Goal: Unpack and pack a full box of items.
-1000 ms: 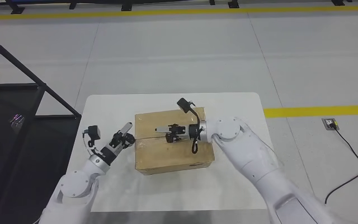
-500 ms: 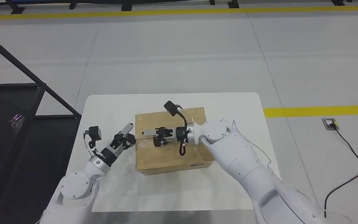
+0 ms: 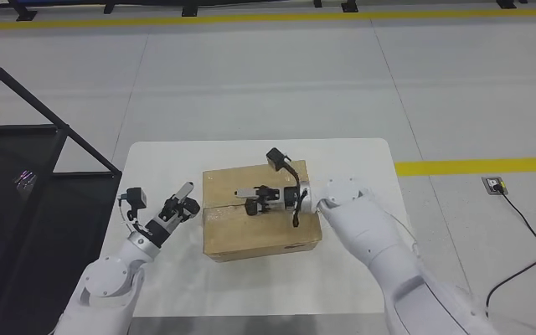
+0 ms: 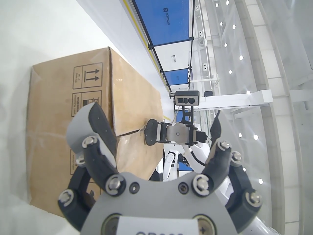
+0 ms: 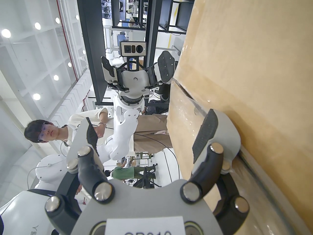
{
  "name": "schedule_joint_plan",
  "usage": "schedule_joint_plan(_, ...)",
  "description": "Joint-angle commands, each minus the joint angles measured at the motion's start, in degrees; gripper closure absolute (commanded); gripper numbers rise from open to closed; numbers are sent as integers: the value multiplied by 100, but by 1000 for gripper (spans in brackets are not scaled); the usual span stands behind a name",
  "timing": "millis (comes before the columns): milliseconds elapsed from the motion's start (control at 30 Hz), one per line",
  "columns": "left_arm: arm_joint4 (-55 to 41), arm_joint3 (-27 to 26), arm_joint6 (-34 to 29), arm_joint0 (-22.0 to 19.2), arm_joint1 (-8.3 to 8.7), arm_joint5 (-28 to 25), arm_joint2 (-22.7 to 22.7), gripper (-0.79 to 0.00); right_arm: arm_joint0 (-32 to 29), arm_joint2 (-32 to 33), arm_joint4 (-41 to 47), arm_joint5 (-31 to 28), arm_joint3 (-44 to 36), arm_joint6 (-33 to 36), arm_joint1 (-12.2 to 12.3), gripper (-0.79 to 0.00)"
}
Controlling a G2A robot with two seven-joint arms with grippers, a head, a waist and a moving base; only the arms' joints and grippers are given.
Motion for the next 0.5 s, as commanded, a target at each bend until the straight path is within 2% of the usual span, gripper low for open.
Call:
schedule_joint_plan(0, -4, 7, -14, -8, 2, 1, -6, -785, -20, 101, 51, -58, 67, 142, 83, -785)
schedule_joint_plan(300, 21, -6, -20, -53, 2, 36, 19, -785, -171, 518, 61, -244, 171, 27, 545, -785)
schedule_joint_plan(467, 32, -4, -13, -66, 3, 56, 18, -785, -387, 815, 186, -284, -128, -12, 846, -785)
